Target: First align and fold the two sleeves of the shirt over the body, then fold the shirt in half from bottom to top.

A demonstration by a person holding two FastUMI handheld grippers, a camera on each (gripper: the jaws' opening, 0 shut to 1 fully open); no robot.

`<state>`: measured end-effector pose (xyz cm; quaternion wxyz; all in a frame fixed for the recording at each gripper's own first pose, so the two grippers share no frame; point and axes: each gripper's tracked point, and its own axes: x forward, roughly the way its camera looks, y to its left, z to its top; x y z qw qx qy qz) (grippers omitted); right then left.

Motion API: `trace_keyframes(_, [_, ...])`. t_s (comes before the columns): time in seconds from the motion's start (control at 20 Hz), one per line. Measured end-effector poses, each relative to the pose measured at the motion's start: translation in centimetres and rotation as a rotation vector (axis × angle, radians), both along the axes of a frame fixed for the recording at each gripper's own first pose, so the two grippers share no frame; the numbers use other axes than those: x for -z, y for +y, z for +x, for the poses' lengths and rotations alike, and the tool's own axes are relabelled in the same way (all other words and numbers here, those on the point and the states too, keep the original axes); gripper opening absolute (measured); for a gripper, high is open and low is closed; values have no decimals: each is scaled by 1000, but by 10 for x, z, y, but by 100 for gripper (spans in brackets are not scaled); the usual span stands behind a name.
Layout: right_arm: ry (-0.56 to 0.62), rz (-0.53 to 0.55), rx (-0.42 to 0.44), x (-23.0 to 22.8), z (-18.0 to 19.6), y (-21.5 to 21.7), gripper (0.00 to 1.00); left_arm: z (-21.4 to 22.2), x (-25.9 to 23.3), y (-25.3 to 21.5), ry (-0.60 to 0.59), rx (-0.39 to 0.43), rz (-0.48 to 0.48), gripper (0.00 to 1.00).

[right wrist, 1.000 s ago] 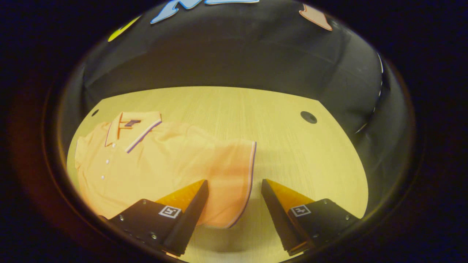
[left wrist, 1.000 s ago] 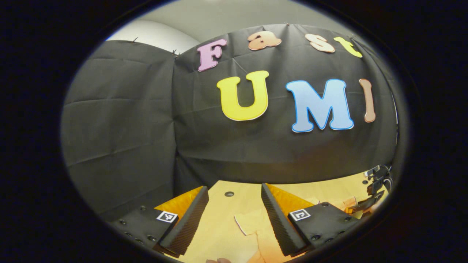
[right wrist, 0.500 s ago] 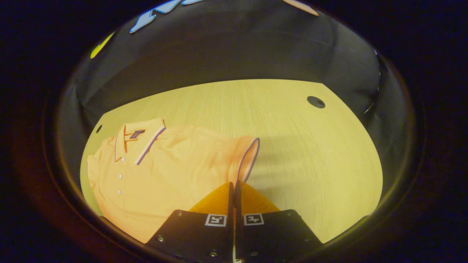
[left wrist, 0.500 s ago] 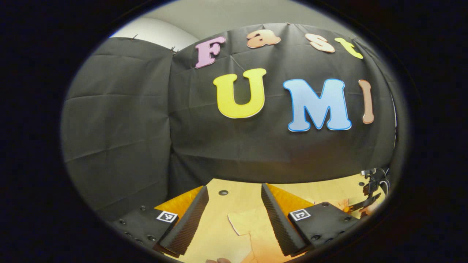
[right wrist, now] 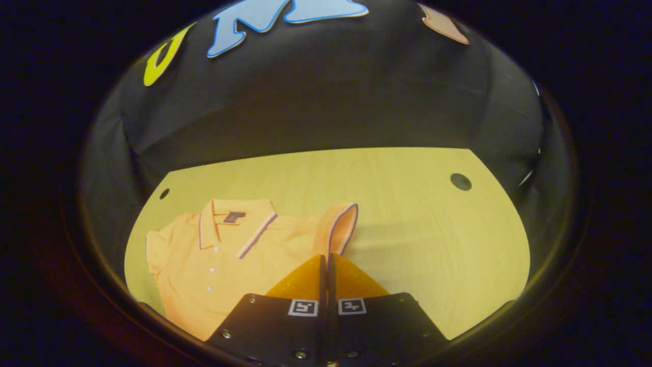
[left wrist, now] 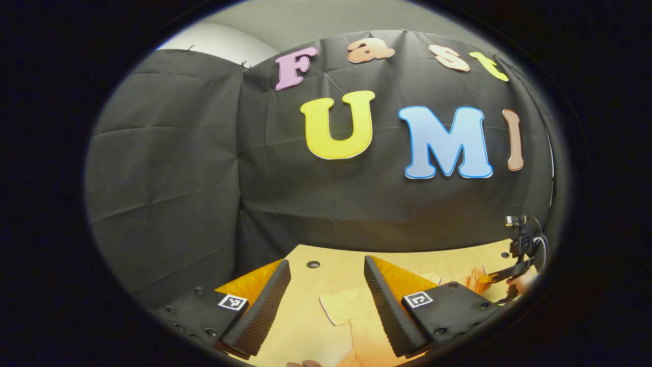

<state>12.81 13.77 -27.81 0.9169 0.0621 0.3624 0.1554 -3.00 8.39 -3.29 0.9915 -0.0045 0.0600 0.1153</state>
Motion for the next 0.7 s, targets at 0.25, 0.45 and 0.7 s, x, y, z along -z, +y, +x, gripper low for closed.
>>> trace_keyframes(0.25, [-37, 26, -158, -21, -15, 73, 0, -5, 7, 7, 14, -16, -3, 95])
trace_keyframes(0.45, [-9, -2, -263, -4, -35, 115, 0, -10, 18, 17, 39, -38, -8, 96])
trace_keyframes(0.7, [57, -55, -309, 29, -48, 132, 0, -13, 32, 26, 70, -50, -16, 96])
